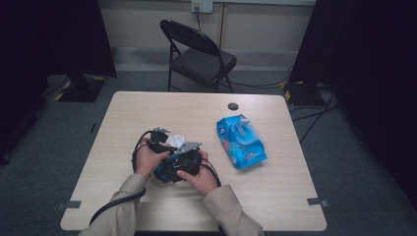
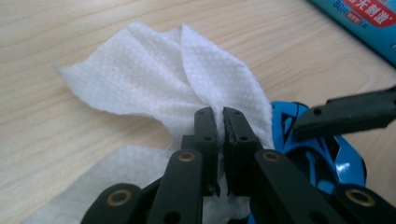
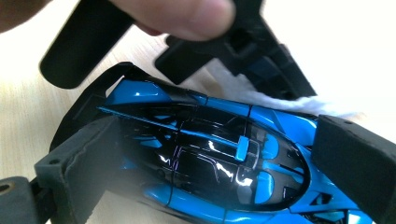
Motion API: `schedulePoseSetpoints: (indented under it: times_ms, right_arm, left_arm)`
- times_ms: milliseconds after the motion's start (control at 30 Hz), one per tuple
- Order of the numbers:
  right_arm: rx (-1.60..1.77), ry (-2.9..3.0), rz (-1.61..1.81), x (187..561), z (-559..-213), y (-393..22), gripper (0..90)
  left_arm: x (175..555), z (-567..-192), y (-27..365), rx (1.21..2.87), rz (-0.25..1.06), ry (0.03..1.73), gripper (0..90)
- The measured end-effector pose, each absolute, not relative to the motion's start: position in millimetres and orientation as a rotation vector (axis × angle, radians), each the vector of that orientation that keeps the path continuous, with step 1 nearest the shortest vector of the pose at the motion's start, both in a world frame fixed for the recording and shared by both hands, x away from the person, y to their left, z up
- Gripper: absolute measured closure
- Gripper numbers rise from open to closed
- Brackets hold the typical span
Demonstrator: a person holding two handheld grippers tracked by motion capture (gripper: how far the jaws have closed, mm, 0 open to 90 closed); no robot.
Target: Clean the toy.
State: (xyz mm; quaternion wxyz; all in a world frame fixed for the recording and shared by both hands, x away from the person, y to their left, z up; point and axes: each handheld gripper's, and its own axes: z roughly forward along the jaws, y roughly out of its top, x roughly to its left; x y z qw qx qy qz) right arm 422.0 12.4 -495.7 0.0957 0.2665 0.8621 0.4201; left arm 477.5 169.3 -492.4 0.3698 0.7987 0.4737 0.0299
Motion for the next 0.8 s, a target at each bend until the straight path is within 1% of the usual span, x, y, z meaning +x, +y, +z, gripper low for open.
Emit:
schedulePoseSetpoints:
  times_ms: [467,633,800]
  right_arm:
    - [0.791,2.550,1.253,423,-496,11,1.9]
    - [0.791,2.550,1.255,423,-496,11,1.9]
    - [0.790,2.548,1.257,423,-496,11,1.8]
  left_arm:
    - [491,-488,160,2.112,0.055,1.189,85.0]
    - [492,-488,162,2.084,0.046,1.203,85.0]
    - [491,-486,165,2.053,0.066,1.203,85.0]
